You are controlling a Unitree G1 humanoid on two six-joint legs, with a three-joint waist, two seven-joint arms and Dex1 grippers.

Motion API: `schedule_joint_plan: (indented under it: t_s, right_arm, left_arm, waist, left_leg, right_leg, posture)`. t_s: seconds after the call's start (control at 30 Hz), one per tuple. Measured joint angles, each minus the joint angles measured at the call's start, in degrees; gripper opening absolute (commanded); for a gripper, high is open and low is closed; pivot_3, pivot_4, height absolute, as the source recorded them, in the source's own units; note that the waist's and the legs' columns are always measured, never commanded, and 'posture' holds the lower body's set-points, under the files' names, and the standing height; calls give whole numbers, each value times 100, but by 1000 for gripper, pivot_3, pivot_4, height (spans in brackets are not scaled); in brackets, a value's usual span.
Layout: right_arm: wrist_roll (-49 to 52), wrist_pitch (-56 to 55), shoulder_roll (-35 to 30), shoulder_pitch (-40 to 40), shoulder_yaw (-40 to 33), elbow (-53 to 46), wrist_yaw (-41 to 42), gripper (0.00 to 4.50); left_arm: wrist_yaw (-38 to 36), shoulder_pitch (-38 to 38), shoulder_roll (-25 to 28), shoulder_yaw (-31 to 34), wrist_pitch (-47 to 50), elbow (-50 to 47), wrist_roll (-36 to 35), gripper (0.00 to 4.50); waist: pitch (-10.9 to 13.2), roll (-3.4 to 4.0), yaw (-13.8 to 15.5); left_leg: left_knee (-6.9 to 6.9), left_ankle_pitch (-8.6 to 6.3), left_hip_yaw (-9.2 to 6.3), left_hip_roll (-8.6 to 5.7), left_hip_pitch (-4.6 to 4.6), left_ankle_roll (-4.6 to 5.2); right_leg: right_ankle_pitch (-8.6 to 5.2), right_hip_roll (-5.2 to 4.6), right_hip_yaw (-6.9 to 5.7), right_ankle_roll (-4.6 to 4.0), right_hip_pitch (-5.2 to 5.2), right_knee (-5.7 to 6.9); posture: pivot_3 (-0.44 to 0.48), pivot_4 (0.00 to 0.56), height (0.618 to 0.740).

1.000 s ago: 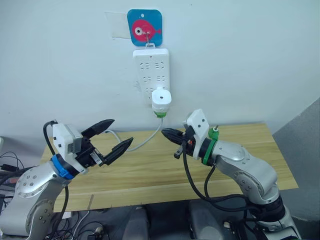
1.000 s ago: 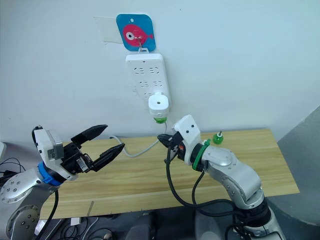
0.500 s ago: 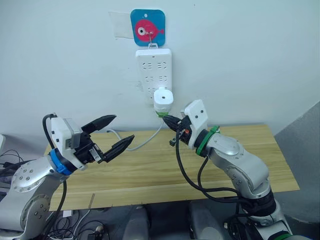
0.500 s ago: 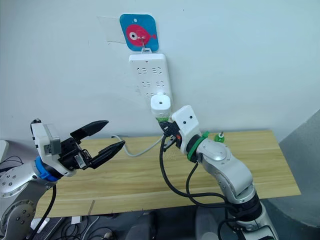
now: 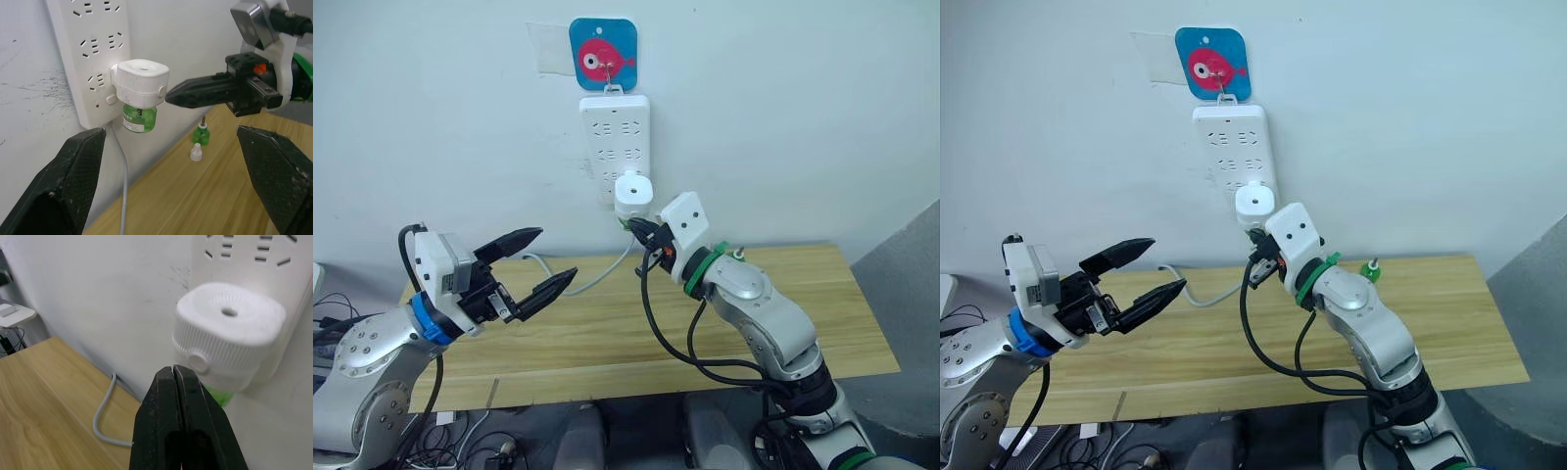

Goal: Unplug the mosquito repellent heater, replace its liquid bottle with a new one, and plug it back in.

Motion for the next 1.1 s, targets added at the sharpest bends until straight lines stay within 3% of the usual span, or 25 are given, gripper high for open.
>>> schedule_joint_plan:
  t_s: [1.1]
  right_arm:
    - [-97,-159,125,-79,-182,258,220,18]
  left_arm:
    - [5,-8,5,2,16,0,-1,4500]
  waist:
    - [0,1,3]
  left_leg:
    - [-4,0,-1,0,0,0]
  right_leg:
    - [0,0,-1,-1,-1,-2]
  posture:
    - [-129,183,730]
